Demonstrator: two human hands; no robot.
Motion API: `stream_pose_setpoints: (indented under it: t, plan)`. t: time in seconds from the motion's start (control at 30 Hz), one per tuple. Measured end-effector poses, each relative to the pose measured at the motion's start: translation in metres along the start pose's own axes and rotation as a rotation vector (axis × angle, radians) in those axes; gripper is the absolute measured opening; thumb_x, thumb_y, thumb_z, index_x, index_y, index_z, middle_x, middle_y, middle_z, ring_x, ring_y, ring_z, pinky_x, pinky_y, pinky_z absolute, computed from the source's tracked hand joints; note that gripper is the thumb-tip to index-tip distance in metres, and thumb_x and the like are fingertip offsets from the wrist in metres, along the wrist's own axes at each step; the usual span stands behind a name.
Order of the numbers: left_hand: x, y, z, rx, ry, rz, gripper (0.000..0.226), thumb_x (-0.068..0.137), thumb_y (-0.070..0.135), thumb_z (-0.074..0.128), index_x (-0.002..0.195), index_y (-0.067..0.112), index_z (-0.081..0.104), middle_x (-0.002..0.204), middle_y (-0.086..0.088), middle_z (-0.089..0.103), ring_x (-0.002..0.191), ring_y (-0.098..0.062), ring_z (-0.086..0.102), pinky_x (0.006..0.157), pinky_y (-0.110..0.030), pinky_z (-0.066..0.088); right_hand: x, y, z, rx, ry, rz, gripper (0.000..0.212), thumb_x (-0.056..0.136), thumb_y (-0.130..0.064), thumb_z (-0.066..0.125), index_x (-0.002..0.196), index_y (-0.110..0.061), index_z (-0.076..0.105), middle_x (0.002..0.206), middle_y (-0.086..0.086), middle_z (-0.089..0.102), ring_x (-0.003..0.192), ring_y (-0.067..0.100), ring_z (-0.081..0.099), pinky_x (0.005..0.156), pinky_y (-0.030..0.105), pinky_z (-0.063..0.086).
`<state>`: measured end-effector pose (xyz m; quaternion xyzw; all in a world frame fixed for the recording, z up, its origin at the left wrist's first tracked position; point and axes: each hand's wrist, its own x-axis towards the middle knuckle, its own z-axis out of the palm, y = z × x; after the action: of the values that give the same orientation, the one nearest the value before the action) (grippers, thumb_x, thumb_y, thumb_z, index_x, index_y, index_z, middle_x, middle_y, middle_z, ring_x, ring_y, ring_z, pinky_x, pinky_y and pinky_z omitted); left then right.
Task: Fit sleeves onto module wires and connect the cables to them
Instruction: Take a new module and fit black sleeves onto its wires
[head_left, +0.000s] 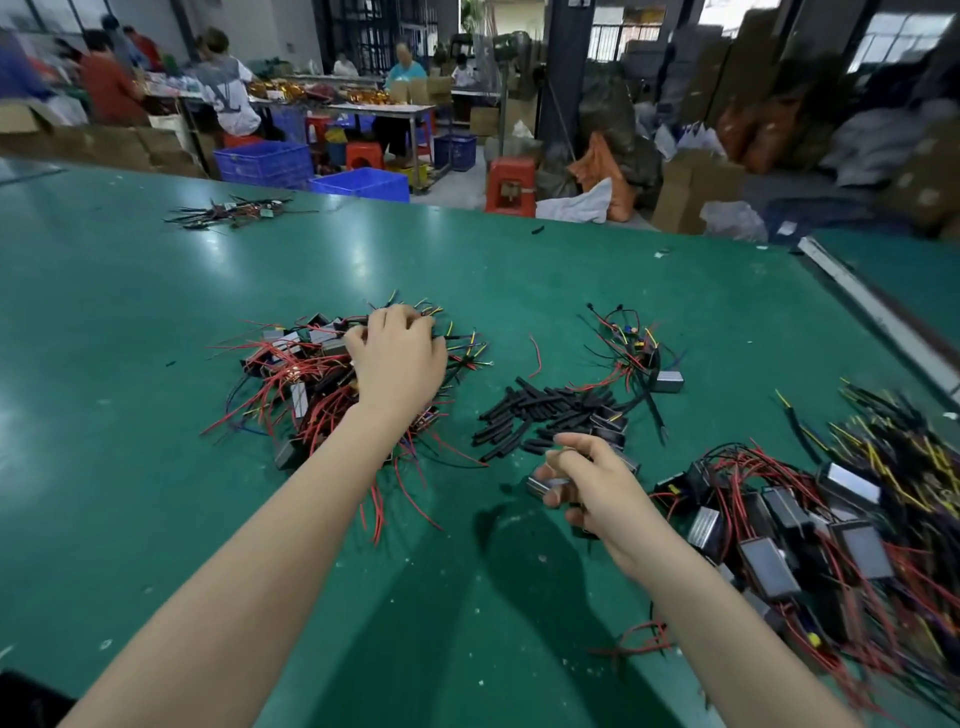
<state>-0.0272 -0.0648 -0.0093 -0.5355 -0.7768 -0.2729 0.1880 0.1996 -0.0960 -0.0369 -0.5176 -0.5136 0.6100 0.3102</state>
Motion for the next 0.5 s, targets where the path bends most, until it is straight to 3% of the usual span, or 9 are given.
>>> stream_pose_setpoints:
  t: [0.1,0.23,0.37,0.43,0.5]
  plan:
    - [-0.021,0.032,-0.003,-0.194,-0.008,0.131,0.025,0.089,0.027,0.056,0.109,0.023,0.069,0.117,0.001,0.059,0.115,-0.024,0.047,0.087,-0.036,0.024,0.001,-0.001,-0.004,0.016,0.011,-0.001,0.017,0.093,-0.016,0.05,0.108,-0.026,0.051,0.076,-0.005,0.069,0.051,0.008,0.055,0.047,0.023,0.036]
    - [-0.057,0.079,-0.003,-0.402,-0.243,0.238,0.024,0.088,0.028,0.058,0.11,0.028,0.068,0.117,0.006,0.057,0.116,-0.019,0.045,0.084,-0.031,0.023,-0.003,-0.01,-0.015,-0.103,0.043,-0.057,0.02,0.092,-0.014,0.051,0.11,-0.022,0.05,0.087,0.0,0.064,0.056,0.011,0.055,0.046,0.021,0.037]
    - [-0.085,0.113,-0.006,-0.559,-0.356,0.236,0.025,0.089,0.023,0.057,0.112,0.027,0.067,0.115,0.004,0.057,0.114,-0.019,0.049,0.093,-0.035,0.034,-0.014,-0.036,-0.064,-0.596,0.075,-0.324,0.014,0.09,-0.023,0.059,0.099,-0.032,0.054,0.089,-0.008,0.062,0.077,0.008,0.055,0.068,0.025,0.039]
    - [-0.094,0.124,-0.008,-0.662,-0.405,0.249,0.024,0.089,0.019,0.058,0.11,0.022,0.069,0.113,0.001,0.058,0.11,-0.019,0.053,0.096,-0.039,0.04,-0.021,-0.049,-0.097,-0.825,0.157,-0.353,0.009,0.09,-0.032,0.06,0.096,-0.034,0.054,0.09,-0.011,0.061,0.084,0.012,0.055,0.073,0.026,0.037]
    - [-0.1,0.136,-0.01,-0.767,-0.461,0.259,0.023,0.09,0.015,0.058,0.109,0.017,0.069,0.109,-0.001,0.059,0.102,-0.015,0.057,0.096,-0.033,0.043,-0.024,-0.056,-0.128,-0.992,0.254,-0.309,0.012,0.09,-0.035,0.059,0.101,-0.031,0.056,0.091,-0.01,0.059,0.086,0.015,0.053,0.073,0.026,0.037]
